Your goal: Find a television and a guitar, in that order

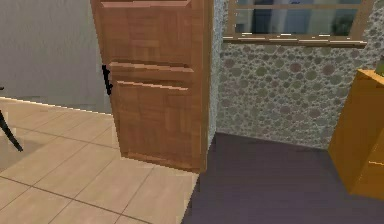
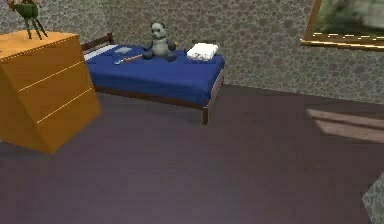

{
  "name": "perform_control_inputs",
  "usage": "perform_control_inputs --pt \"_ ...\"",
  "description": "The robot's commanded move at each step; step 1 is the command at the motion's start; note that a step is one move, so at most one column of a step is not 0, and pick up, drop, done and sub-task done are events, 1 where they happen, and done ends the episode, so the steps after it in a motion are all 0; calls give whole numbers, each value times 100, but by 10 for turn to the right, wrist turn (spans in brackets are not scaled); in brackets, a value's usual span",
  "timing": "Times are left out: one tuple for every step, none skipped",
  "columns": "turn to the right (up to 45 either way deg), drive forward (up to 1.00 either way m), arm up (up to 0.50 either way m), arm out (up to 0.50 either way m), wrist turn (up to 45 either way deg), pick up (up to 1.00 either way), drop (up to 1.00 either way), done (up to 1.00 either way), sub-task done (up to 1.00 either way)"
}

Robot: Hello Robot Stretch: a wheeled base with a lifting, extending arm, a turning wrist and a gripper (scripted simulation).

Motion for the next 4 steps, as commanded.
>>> perform_control_inputs --pt "-30 0 0 0 0 0 0 0 0" --pt "0 35 0 0 0 0 0 0 0" --pt "-450 0 0 0 0 0 0 0 0" --pt "-120 0 0 0 0 0 0 0 0"
